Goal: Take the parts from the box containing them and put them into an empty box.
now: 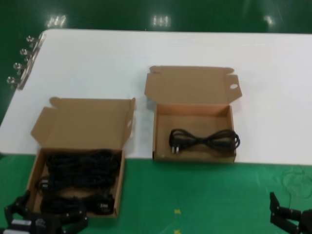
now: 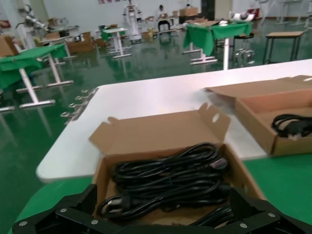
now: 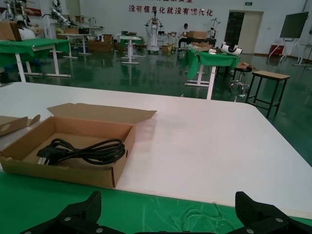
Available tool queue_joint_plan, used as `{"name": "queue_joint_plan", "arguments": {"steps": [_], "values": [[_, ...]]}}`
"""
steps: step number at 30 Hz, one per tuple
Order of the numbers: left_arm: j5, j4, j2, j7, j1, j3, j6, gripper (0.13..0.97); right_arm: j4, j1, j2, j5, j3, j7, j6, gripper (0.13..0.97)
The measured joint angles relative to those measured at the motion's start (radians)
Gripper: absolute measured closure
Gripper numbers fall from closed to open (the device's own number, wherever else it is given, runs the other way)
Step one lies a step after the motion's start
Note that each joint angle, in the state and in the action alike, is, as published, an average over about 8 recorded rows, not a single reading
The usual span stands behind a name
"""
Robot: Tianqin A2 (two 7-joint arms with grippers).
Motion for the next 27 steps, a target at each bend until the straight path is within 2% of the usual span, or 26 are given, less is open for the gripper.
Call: {"name": "queue_joint_plan", "arguments": {"steps": [27], "values": [[0.0,-0.009,-0.004,-0.022,0.01,-0.002,-0.008,0.132,0.0,0.0,0.0,0.0,0.0,0.0,0.0,0.129]]}}
